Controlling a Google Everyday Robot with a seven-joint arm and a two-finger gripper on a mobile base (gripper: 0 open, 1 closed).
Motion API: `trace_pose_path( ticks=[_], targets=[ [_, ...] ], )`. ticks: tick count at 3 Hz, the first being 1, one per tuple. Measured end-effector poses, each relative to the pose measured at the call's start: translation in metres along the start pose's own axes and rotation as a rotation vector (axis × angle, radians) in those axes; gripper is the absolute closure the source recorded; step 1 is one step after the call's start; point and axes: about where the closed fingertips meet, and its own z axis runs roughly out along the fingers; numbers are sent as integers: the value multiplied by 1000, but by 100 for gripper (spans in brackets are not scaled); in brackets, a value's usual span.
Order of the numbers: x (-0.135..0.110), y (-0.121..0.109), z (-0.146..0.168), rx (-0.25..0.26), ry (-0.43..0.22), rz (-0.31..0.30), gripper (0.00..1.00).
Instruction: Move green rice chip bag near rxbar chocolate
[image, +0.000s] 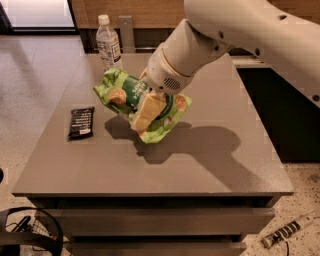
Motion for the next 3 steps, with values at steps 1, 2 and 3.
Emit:
trace_pose_path(
  ticks=[1,2,3],
  targets=[
    [-1,1,0,0,1,-3,28],
    [-3,2,0,0,2,-7,0],
    [-3,2,0,0,2,-7,0]
  ],
)
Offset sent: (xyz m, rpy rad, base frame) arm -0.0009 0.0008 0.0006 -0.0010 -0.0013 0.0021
